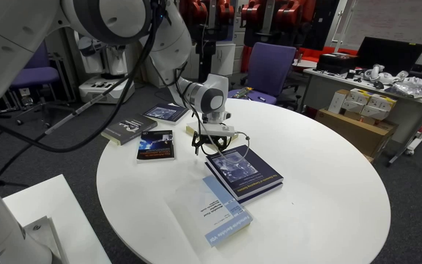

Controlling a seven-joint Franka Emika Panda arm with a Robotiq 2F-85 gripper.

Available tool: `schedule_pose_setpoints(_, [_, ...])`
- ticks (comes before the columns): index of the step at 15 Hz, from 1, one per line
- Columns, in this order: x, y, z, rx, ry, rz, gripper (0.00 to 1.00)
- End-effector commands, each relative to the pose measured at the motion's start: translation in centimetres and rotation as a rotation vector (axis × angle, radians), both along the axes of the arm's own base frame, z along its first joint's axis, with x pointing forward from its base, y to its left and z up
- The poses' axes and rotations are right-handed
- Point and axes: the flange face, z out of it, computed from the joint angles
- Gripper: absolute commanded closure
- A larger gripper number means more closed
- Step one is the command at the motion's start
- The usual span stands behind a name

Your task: Move one book from the left to the right.

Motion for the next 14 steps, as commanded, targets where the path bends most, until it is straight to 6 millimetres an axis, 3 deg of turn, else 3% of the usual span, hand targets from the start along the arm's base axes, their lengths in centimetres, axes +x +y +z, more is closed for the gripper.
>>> schedule_pose_setpoints(1, [-1.4, -0.5, 0.4, -0.003, 0.029, 0.011, 0.00])
schedule_pose_setpoints(14, [-3.7, -2.5, 1.2, -0.023, 0.047, -0.005, 0.00])
